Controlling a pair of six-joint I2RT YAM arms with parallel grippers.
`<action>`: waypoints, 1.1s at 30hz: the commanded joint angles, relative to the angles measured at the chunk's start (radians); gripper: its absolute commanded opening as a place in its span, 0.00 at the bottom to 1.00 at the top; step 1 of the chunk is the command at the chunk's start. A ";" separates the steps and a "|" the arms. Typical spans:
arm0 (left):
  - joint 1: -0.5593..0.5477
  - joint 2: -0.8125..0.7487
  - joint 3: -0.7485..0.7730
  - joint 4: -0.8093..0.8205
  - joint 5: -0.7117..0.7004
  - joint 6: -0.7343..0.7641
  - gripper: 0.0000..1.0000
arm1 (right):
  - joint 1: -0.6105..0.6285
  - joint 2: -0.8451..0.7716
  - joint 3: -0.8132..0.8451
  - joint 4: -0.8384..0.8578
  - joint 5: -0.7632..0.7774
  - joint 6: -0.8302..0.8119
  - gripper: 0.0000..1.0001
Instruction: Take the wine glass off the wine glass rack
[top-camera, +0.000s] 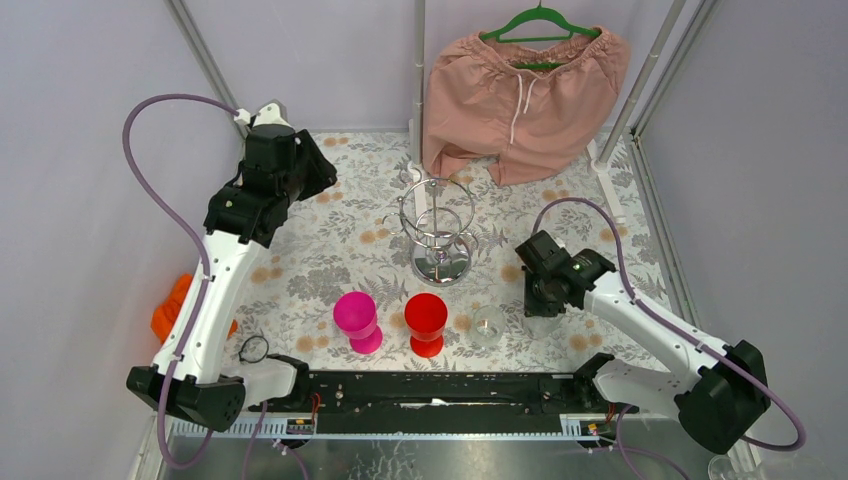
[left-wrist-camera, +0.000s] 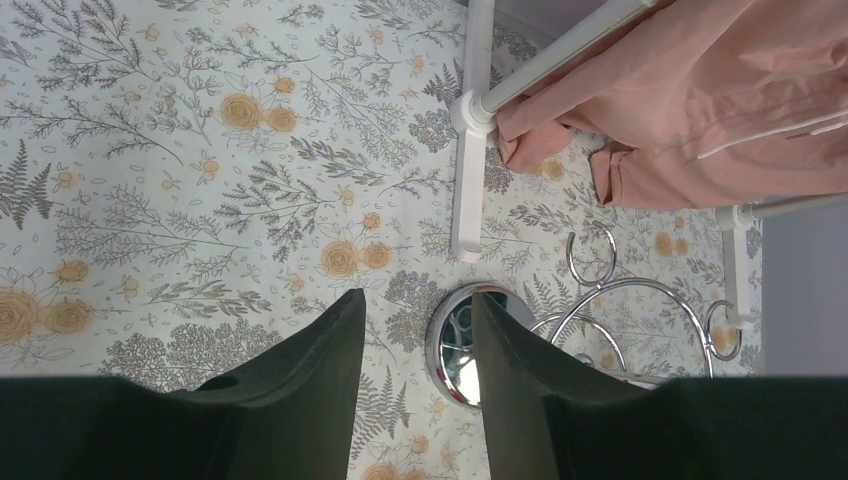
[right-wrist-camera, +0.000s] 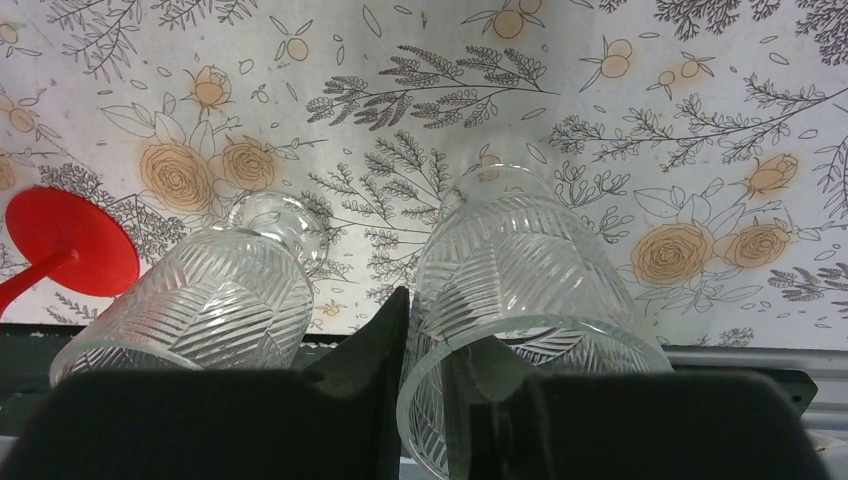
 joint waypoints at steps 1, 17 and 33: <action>-0.006 -0.016 -0.019 0.058 0.010 0.002 0.50 | 0.009 0.010 -0.010 0.014 0.038 0.044 0.00; -0.006 -0.021 -0.020 0.057 0.009 0.008 0.51 | 0.011 -0.022 -0.082 0.058 0.044 0.080 0.00; -0.005 -0.020 -0.031 0.057 0.008 0.017 0.51 | 0.012 -0.057 -0.114 0.072 0.015 0.110 0.20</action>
